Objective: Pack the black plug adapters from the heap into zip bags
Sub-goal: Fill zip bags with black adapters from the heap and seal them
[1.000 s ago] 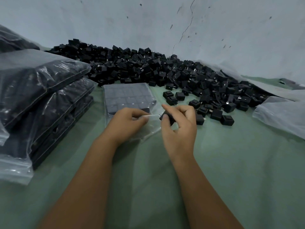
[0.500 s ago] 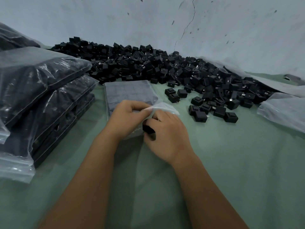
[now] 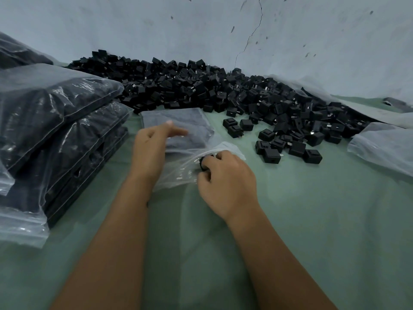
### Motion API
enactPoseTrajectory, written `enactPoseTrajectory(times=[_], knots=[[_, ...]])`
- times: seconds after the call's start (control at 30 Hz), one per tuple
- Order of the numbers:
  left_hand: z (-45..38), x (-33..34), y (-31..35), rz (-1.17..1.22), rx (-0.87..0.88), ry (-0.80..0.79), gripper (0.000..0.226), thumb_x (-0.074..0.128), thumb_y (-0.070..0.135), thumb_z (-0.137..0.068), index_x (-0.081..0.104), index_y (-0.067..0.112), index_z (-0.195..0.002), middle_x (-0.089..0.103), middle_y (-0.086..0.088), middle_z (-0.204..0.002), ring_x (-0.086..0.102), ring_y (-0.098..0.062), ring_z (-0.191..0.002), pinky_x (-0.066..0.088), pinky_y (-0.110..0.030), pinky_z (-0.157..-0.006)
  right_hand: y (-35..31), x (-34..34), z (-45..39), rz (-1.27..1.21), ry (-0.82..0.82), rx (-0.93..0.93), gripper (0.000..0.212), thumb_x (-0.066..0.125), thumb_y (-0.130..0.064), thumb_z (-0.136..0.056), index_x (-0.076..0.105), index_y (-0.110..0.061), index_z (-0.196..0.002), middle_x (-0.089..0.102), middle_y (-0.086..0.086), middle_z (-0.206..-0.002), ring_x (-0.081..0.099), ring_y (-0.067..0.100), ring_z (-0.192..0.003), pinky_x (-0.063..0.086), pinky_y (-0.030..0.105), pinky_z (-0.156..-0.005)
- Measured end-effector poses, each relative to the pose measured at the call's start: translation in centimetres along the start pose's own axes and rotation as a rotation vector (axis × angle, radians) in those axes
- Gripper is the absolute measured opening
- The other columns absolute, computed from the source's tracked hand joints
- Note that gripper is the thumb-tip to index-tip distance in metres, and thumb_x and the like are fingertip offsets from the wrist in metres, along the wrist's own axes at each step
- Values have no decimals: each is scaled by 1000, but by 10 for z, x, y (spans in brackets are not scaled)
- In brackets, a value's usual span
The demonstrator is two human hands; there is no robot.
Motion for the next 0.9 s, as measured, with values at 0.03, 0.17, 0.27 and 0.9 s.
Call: enactPoseTrajectory(times=[0.03,0.17,0.27,0.9], knots=[[-2,-4,-4,30,-34,92,40,43,42,-92,76,23,-80,75,16,-91,65,4,-82,41,-28,-74,0,0,0,-21,-13,23,18,46,-30,-81,62,-22,-80,56,-1,-81,45,17,-73,28,24,-63],[-7,-11,-13,86,-126,267,35,45,31,-98,72,24,-77,74,16,-89,63,5,-83,38,-20,-73,0,3,0,-72,-58,49,19,46,-30,-81,62,-22,-86,60,-2,-88,49,18,-85,35,26,-70],[-10,-11,-13,93,-133,277,31,46,27,-96,72,23,-80,74,17,-88,64,9,-83,39,-18,-74,-1,4,-1,-27,-88,20,34,46,-31,-81,63,-24,-109,62,-3,-102,47,18,-98,35,28,-84],[-5,19,-9,-772,176,-121,35,43,30,-100,62,28,-130,56,0,-141,29,-18,-145,18,-41,-116,-26,19,2,222,-187,48,44,32,-46,-93,62,-15,-99,58,14,-105,46,28,-98,32,37,-83]])
Point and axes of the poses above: each hand's wrist, its own z-axis away from the middle knuckle, its own x-axis out of the palm, y = z × x, the point moved 3 cm from there along -z, towards the middle knuckle
